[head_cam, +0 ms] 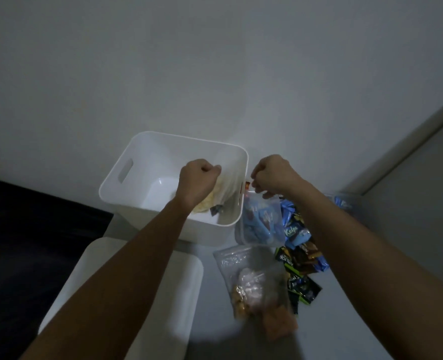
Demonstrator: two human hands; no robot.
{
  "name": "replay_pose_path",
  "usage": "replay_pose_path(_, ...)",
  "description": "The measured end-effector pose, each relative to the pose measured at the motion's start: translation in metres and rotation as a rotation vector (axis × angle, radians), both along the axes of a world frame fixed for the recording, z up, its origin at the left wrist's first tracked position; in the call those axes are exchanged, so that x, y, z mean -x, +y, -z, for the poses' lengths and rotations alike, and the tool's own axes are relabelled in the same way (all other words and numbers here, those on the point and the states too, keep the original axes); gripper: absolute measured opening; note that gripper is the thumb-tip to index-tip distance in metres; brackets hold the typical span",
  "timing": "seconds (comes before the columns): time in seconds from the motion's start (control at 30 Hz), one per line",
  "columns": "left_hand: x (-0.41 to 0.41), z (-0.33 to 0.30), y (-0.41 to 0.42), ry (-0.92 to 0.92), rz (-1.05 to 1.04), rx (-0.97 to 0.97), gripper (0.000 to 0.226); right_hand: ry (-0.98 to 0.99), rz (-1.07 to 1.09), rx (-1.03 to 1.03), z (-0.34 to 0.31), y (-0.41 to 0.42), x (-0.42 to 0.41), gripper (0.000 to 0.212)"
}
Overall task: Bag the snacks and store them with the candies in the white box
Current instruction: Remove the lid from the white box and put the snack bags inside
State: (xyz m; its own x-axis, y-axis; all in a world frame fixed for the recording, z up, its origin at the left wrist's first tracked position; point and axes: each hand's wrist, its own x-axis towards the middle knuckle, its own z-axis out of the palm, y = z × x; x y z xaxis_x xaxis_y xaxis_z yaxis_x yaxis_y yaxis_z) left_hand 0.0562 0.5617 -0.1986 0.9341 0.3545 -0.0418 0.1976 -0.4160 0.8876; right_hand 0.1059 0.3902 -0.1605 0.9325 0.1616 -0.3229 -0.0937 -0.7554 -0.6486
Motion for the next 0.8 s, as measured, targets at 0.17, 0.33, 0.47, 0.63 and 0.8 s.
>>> replay_pose_path(0.17, 0.05, -0.033, -0.02, 0.426, 0.466, 0.086, 0.025, 0.175, -0.374, 0.218, 0.019, -0.039, 0.045, 0.019)
replay_pose_path(0.33, 0.086, 0.011, -0.038, 0.963, 0.757, -0.276, 0.013, 0.199, -0.636, 0.523, 0.059, -0.052, 0.094, 0.046)
replay_pose_path(0.47, 0.098, 0.072, -0.053, 0.722, 0.63, -0.545, 0.034, 0.171, -0.611, 0.495, 0.087, -0.064, 0.117, 0.058)
replay_pose_path(0.63, 0.108, 0.102, -0.068, 0.472, 0.452, -0.436, 0.061, 0.018, -0.591, 0.5, 0.094, -0.078, 0.131, 0.027)
replay_pose_path(0.8, 0.105, 0.068, -0.073, 0.512, 0.578, -0.46, 0.02, 0.161, -0.714, 0.646, 0.062, -0.087, 0.133, 0.023)
